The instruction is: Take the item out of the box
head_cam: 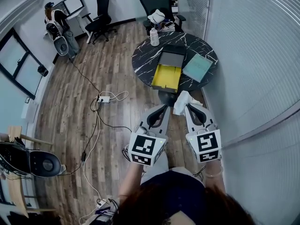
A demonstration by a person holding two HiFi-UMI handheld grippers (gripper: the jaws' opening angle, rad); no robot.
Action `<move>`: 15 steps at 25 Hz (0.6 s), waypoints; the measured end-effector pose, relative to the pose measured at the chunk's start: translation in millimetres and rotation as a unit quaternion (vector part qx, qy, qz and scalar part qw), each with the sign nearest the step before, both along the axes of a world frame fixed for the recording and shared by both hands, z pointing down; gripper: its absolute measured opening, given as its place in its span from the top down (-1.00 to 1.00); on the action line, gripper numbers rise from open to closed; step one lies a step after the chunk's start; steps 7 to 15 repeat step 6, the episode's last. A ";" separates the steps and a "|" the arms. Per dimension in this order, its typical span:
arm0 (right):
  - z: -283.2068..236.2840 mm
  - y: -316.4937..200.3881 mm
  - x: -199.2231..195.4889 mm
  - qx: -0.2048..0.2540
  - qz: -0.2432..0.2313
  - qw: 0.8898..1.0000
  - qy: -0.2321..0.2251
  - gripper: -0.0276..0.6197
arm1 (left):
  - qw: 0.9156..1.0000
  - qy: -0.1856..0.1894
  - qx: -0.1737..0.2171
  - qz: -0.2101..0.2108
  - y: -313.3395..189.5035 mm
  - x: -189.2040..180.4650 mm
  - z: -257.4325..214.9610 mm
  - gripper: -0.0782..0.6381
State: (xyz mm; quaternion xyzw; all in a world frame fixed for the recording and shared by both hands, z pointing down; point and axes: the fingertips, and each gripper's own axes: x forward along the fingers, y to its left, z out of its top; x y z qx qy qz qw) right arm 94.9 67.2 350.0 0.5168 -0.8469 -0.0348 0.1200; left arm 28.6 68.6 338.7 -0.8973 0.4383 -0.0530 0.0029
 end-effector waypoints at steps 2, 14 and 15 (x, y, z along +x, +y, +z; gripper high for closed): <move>1.7 -2.8 1.7 -0.001 0.000 1.000 0.000 0.84 | 1.000 -0.001 -0.002 -0.001 -2.8 0.9 2.5 0.70; 3.6 -7.0 1.5 -0.004 0.000 1.000 0.000 0.84 | 1.000 -0.001 -0.006 -0.002 -6.9 -0.2 4.9 0.70; 3.6 -7.0 1.5 -0.004 0.000 1.000 0.000 0.84 | 1.000 -0.001 -0.006 -0.002 -6.9 -0.2 4.9 0.70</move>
